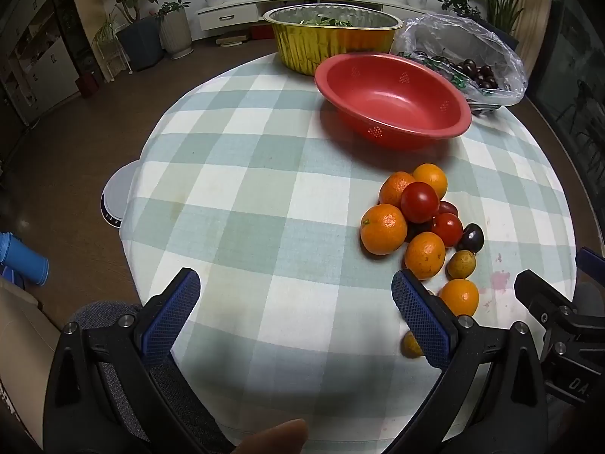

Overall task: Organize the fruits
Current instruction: 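Grasp the dark red oval plum with the right tool while the left tool approaches the fruit pile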

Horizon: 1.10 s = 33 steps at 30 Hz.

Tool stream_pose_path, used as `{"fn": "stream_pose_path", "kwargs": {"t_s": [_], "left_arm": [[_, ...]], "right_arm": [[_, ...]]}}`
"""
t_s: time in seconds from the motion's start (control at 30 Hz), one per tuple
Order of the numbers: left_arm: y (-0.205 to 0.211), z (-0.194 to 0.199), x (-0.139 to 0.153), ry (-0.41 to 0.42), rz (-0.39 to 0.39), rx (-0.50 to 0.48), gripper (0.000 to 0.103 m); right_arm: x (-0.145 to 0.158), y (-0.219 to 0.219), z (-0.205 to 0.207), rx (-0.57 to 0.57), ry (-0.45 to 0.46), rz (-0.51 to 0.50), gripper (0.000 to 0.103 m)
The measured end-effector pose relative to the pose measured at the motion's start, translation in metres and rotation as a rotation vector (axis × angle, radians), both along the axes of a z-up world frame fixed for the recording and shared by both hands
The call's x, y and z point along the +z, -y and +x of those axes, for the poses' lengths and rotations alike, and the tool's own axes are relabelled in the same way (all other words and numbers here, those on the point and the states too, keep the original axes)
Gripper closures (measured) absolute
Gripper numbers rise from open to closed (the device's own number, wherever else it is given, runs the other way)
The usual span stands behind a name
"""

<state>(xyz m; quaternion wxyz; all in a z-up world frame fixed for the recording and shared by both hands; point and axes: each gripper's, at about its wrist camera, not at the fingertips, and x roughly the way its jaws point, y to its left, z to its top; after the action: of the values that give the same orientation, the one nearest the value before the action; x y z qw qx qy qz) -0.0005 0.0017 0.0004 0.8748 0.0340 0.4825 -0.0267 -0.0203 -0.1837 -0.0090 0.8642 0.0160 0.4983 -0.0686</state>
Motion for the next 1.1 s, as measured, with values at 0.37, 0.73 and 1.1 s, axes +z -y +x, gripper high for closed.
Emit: {"fn": "stream_pose_path", "kwargs": {"t_s": [0.37,0.73,1.1], "left_arm": [[0.013,-0.012,-0.006,0.048,-0.078,-0.346,0.0],[0.0,-0.027,-0.024,-0.014,0.02,-0.413,0.0],[0.007,-0.043,-0.019,0.005,-0.046,-0.561,0.0]], "right_arm": [[0.006,0.017,-0.024,0.115,0.142,0.076,0.002],[-0.016,0.006,-0.051,0.251,0.143,0.131,0.023],[-0.05,-0.022,-0.043,0.349,-0.001,0.185,0.054]]}}
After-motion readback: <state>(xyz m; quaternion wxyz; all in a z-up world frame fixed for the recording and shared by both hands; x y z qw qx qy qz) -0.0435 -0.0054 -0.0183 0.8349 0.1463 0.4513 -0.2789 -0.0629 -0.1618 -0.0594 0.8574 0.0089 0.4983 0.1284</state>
